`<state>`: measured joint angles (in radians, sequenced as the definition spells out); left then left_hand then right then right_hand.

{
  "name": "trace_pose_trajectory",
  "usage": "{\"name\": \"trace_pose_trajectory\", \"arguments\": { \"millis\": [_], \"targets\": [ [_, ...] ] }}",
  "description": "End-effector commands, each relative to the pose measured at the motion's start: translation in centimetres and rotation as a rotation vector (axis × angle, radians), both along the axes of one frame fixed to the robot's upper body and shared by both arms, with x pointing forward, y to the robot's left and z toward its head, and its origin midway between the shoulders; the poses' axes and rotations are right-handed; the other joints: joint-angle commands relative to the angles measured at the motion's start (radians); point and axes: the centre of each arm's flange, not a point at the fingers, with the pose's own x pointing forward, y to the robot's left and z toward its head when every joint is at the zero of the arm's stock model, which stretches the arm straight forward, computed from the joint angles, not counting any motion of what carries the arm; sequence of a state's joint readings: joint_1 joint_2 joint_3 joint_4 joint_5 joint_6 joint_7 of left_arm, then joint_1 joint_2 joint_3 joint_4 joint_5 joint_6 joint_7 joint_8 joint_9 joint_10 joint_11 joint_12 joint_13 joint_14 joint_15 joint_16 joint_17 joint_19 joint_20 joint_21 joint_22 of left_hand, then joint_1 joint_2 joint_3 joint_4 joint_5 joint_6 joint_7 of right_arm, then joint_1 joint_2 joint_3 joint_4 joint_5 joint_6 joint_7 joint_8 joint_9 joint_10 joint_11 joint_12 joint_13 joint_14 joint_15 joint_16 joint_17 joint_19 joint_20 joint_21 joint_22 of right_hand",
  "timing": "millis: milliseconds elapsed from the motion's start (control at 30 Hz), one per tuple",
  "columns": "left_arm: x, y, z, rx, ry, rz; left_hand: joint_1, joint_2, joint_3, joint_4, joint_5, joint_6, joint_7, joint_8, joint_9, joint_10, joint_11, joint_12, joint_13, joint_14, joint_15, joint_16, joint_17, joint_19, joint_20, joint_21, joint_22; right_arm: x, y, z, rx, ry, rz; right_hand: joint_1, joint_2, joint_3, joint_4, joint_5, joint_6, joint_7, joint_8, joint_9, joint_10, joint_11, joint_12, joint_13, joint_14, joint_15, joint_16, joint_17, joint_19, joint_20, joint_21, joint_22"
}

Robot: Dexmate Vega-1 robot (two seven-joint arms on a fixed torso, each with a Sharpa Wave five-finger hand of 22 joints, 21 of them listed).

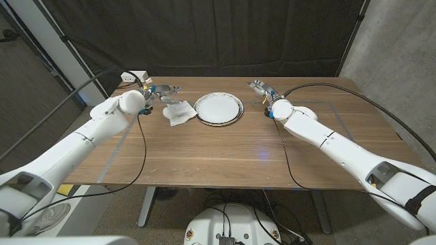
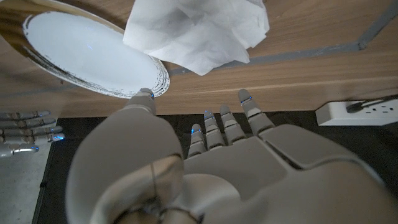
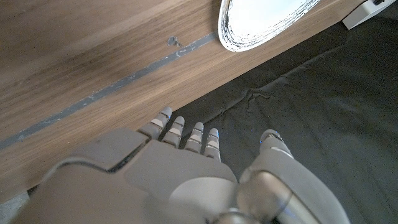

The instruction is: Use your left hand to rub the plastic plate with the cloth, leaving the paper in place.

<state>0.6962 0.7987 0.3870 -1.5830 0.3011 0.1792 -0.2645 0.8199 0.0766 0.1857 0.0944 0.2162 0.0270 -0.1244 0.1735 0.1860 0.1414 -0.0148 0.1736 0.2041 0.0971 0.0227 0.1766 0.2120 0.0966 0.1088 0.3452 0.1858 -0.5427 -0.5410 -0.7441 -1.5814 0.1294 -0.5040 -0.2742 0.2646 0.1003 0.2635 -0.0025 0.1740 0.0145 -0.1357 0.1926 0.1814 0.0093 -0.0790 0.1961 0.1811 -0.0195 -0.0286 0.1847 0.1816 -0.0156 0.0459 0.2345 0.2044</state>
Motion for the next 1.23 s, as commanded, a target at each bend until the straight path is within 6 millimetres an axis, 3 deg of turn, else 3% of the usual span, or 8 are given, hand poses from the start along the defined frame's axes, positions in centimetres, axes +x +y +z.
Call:
{"name": "trace_pose_trajectory", "arguments": {
  "millis": [33,133,233,367,533,733,967,1233],
  "targets": [
    [0.4,1.9,-1.4,-0.550,-0.017,-0.265,-0.062,0.010,-0.028,0.030,-0.002,-0.061,-0.041,0.002,0.000,-0.108,0.002,-0.001,-0.015,-0.090,-0.009,-0.005,-0.012,-0.078,-0.037,-0.041,0.001,0.4,-0.5,0.0,0.033,-0.006,0.048,-0.012,-0.005,-0.006,0.003,0.004,0.007,-0.002,0.002,0.002,0.000,0.001,0.007,-0.001,-0.017,-0.011,-0.003,0.000,-0.004,-0.036,-0.003,0.002],
    [0.6,2.0,-1.8,-0.645,-0.003,-0.350,-0.143,0.018,-0.064,0.052,-0.010,-0.179,-0.088,-0.005,-0.004,-0.274,-0.023,-0.003,-0.024,-0.232,-0.017,-0.009,-0.024,-0.176,-0.058,-0.094,0.003,0.5,-0.7,0.1,0.051,-0.017,0.075,-0.019,-0.011,-0.012,0.005,0.004,0.010,-0.003,0.002,0.002,-0.004,0.000,0.005,-0.001,-0.030,-0.011,-0.007,-0.001,-0.005,-0.050,-0.004,0.001],
    [0.8,2.0,-2.2,-0.715,0.001,-0.419,-0.194,0.022,-0.088,0.062,-0.011,-0.245,-0.092,-0.003,-0.003,-0.345,-0.039,-0.001,-0.025,-0.305,-0.025,-0.007,-0.025,-0.249,-0.078,-0.125,0.006,0.5,-0.8,0.2,0.070,-0.028,0.100,-0.030,-0.019,-0.020,0.008,0.004,0.010,-0.005,0.001,0.002,-0.009,-0.002,0.003,-0.001,-0.042,-0.014,-0.009,-0.002,-0.009,-0.053,-0.006,0.000],
    [1.1,1.8,-2.7,-0.804,0.005,-0.511,-0.238,0.024,-0.108,0.070,-0.010,-0.286,-0.094,-0.003,-0.003,-0.377,-0.048,0.003,-0.025,-0.338,-0.037,-0.004,-0.026,-0.279,-0.083,-0.135,0.008,0.7,-1.0,0.2,0.118,-0.053,0.160,-0.043,-0.030,-0.031,0.011,0.004,0.009,-0.006,-0.001,0.002,-0.010,0.001,0.003,-0.002,-0.048,-0.007,-0.010,-0.003,-0.009,-0.053,-0.007,-0.001],
    [1.4,1.6,-3.1,-0.867,0.009,-0.611,-0.266,0.024,-0.121,0.073,-0.008,-0.276,-0.093,0.009,-0.003,-0.356,-0.052,0.017,-0.025,-0.327,-0.041,0.005,-0.027,-0.262,-0.082,-0.126,0.009,0.8,-1.3,0.1,0.192,-0.083,0.228,-0.061,-0.042,-0.045,0.015,0.007,0.010,0.007,-0.001,0.002,-0.004,0.010,0.005,-0.002,-0.027,0.026,0.000,-0.006,0.015,-0.045,0.001,-0.002],
    [1.7,1.2,-3.6,-0.912,0.017,-0.695,-0.284,0.025,-0.131,0.066,-0.002,-0.229,-0.091,0.025,-0.004,-0.320,-0.049,0.030,-0.026,-0.302,-0.046,0.014,-0.029,-0.242,-0.081,-0.116,0.010,0.8,-2.0,-0.5,0.271,-0.109,0.270,-0.056,-0.037,-0.045,0.008,0.011,0.033,0.027,0.005,0.002,0.029,0.044,0.017,-0.002,0.005,0.038,0.006,-0.009,0.043,-0.040,0.010,-0.003],
    [2.1,1.1,-4.3,-0.896,0.059,-0.749,-0.287,0.027,-0.133,0.062,0.001,-0.222,-0.094,0.026,-0.004,-0.314,-0.050,0.031,-0.026,-0.296,-0.053,0.013,-0.030,-0.231,-0.084,-0.112,0.011,0.3,-2.4,-1.8,0.383,-0.152,0.262,-0.050,-0.034,-0.044,0.000,0.011,0.047,0.036,0.007,0.002,0.053,0.065,0.023,-0.001,0.036,0.018,0.009,-0.010,0.079,-0.055,0.022,-0.003],
    [3.9,1.9,-5.2,-0.937,0.085,-0.732,-0.288,0.031,-0.134,0.058,0.005,-0.229,-0.095,0.020,-0.005,-0.324,-0.052,0.025,-0.026,-0.304,-0.054,0.009,-0.031,-0.235,-0.085,-0.113,0.011,-0.6,-1.7,-1.6,0.393,-0.164,0.185,-0.046,-0.033,-0.043,-0.004,0.011,0.045,0.036,0.004,0.002,0.046,0.057,0.018,-0.001,0.033,0.009,0.004,-0.011,0.075,-0.059,0.019,-0.003]
  ]
}}
